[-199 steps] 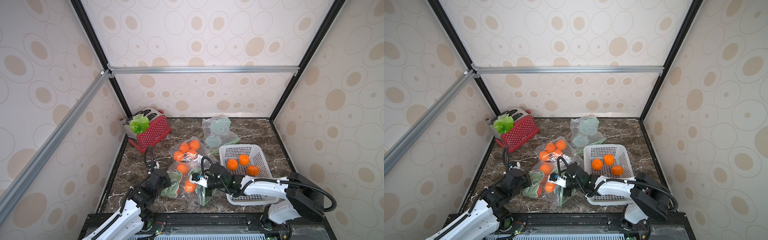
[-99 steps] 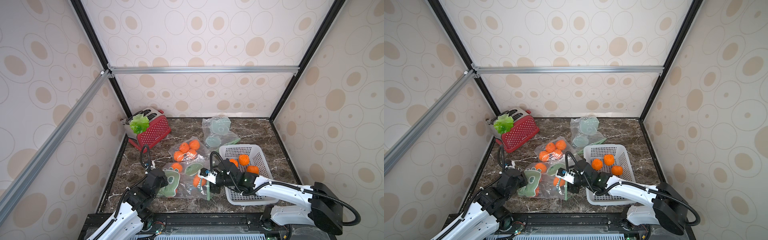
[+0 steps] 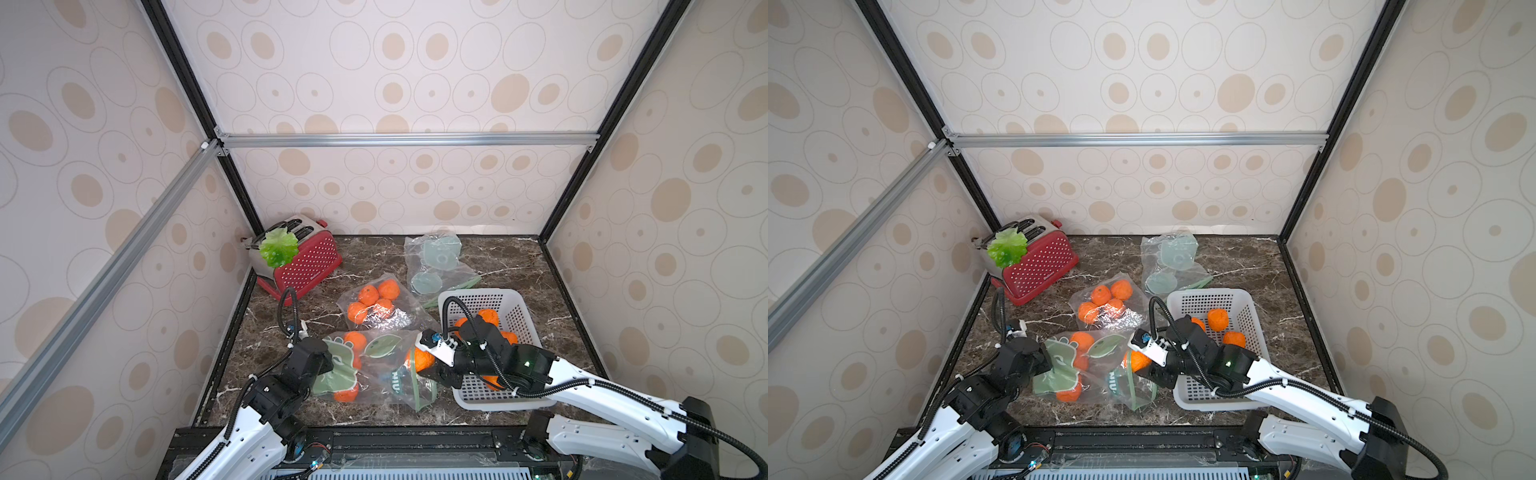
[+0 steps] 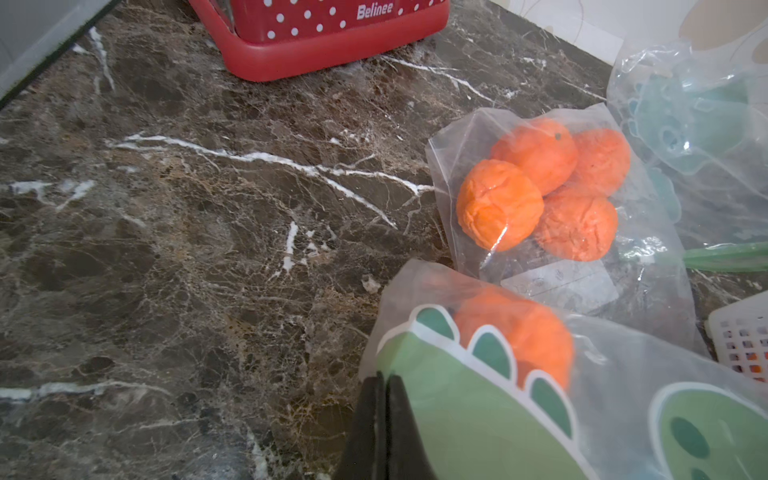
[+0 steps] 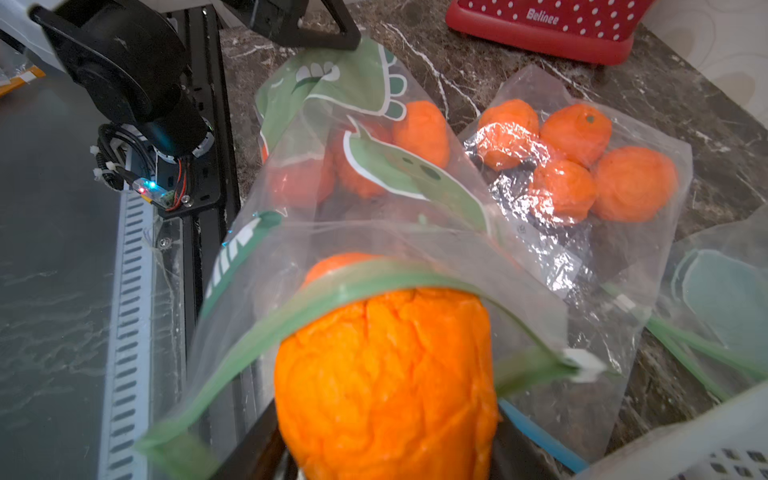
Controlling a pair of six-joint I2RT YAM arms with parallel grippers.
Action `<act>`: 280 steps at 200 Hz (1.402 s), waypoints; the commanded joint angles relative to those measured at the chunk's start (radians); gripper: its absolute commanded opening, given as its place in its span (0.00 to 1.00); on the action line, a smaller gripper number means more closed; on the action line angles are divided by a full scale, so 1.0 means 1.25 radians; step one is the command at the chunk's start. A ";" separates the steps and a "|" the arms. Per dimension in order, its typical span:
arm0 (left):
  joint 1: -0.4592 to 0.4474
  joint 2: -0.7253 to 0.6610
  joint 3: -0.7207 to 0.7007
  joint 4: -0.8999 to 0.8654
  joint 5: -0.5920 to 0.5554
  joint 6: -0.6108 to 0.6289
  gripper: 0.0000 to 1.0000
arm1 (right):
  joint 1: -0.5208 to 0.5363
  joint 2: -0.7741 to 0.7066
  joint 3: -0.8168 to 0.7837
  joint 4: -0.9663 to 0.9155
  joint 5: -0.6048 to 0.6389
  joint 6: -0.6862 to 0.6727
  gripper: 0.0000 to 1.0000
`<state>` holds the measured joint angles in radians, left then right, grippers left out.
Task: Open the zip-top bag and take out the orange
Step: Pick up the orange from the zipper food storage bag, then place the orange in the basket.
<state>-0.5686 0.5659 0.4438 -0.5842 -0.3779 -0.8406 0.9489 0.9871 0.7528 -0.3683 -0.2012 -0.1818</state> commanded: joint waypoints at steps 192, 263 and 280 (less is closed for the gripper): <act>0.002 -0.013 0.017 -0.033 -0.048 -0.028 0.00 | -0.207 -0.002 0.017 -0.242 0.388 0.233 0.44; 0.002 -0.012 0.008 -0.030 -0.039 -0.030 0.00 | -0.210 0.168 0.032 -0.245 0.379 0.325 0.56; 0.002 -0.012 0.008 -0.026 -0.033 -0.030 0.00 | -0.210 0.200 0.041 -0.251 0.378 0.331 0.61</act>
<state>-0.5686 0.5541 0.4438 -0.6003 -0.4095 -0.8562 0.6903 1.1961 0.7761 -0.6502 0.2523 0.1795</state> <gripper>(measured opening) 0.043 0.584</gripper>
